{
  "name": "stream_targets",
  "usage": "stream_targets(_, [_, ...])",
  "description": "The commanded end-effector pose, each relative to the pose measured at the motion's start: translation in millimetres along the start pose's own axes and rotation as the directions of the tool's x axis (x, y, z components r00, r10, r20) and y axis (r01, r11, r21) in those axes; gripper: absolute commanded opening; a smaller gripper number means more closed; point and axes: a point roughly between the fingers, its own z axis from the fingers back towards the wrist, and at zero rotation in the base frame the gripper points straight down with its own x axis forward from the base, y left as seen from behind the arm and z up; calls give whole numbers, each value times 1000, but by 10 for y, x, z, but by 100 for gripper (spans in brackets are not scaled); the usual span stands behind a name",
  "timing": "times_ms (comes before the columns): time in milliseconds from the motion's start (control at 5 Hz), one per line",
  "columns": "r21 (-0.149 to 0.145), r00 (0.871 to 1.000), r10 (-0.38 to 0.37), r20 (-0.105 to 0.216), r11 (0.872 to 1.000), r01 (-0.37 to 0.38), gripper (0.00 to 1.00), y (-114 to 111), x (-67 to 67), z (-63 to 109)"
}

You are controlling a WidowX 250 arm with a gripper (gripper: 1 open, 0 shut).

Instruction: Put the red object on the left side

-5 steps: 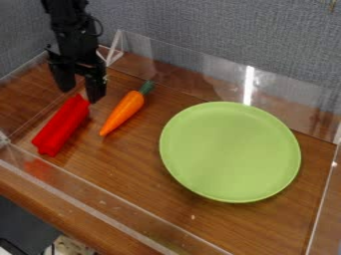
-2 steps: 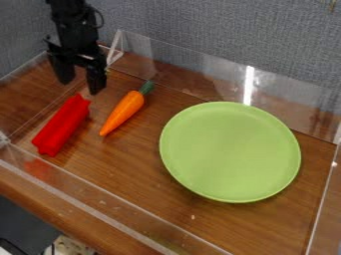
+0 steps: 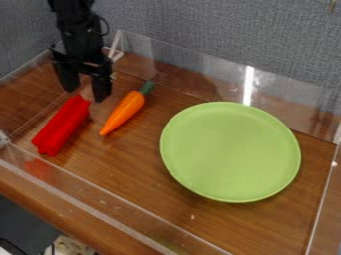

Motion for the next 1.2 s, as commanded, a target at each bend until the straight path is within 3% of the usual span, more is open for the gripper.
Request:
stream_targets(0, [39,996,49,73,998,-52,100,118,-8,317])
stream_targets(200, [51,995,71,76,996,-75,100,135,-20,372])
stream_targets(400, [39,996,57,70,997,-60,100,132,102,334])
stream_targets(1000, [19,991,132,37,991,-133,100,187,202,259])
